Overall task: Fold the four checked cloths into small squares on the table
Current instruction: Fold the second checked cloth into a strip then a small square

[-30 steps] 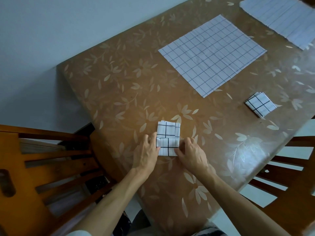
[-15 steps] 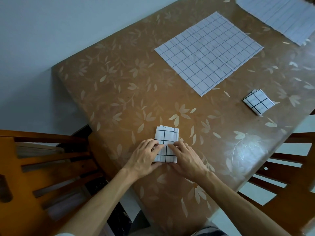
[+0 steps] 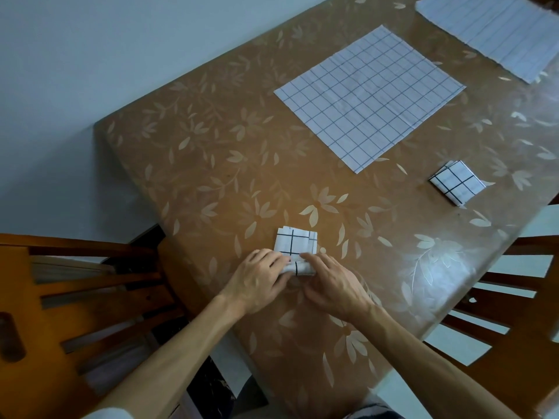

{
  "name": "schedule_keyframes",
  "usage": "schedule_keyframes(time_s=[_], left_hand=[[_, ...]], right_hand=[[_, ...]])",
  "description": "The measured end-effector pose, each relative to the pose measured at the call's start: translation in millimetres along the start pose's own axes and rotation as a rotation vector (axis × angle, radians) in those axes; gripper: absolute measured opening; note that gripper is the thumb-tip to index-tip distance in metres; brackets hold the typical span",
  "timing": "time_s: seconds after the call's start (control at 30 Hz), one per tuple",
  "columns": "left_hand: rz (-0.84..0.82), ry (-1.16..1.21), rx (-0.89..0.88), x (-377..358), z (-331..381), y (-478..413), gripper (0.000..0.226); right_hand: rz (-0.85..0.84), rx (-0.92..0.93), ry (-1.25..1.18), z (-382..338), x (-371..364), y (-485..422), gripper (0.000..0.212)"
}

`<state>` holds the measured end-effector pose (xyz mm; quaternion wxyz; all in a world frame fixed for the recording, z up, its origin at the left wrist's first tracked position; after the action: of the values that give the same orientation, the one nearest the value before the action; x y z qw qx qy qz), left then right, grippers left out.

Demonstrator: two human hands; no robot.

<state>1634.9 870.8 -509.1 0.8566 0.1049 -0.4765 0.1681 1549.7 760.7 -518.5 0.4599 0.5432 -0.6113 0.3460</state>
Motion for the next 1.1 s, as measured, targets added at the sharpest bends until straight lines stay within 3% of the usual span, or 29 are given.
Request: schedule_keyframes(time_s=[0.2, 0.4, 0.57, 0.67, 0.73, 0.83, 0.93, 1.1], left_hand=[[0.017, 0.252, 0.286, 14.9, -18.4, -18.3, 0.047], [0.138, 0.352, 0.477, 1.4, -46.2, -21.0, 0.058], [0.164, 0.171, 0.476, 1.0, -39.1, -25.8, 0.051], [0.183, -0.073, 0.331, -2.0, -26.9, -28.7, 0.057], [0.184, -0.199, 0.197, -11.6, -20.3, -28.5, 0.051], [0.137, -0.261, 0.106, -25.3, -17.0, -27.2, 0.047], [0.075, -0.234, 0.143, -33.5, -23.6, -24.3, 0.047], [-0.046, -0.181, 0.265, -41.4, -41.6, -11.1, 0.059]], right_hand=[[-0.016, -0.355, -0.301, 23.6, -4.5, -17.8, 0.048], [0.005, -0.472, -0.348, 28.3, -6.7, -29.7, 0.046], [-0.011, -0.550, -0.208, 35.6, -7.2, -34.3, 0.034], [-0.033, -0.588, -0.046, 35.6, -7.0, -34.2, 0.037], [0.050, -0.552, 0.084, 32.6, -0.4, -33.7, 0.045], [0.175, -0.292, 0.263, 12.3, -1.2, -32.2, 0.051], [0.060, -0.077, 0.323, -4.7, -28.4, -26.8, 0.056], [-0.172, -0.089, 0.345, 12.4, -50.7, -18.1, 0.073]])
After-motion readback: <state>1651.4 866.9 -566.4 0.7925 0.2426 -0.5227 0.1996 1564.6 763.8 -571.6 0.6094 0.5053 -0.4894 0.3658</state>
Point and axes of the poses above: each hand's wrist, its own y-axis away from the middle knuckle, its own x-axis out of the back of the hand, z = x × y, the point moved 8 cm from there along -y, towards the middle knuckle, and after that the axes turned 11 degrees about y, right-handed, at the moved point
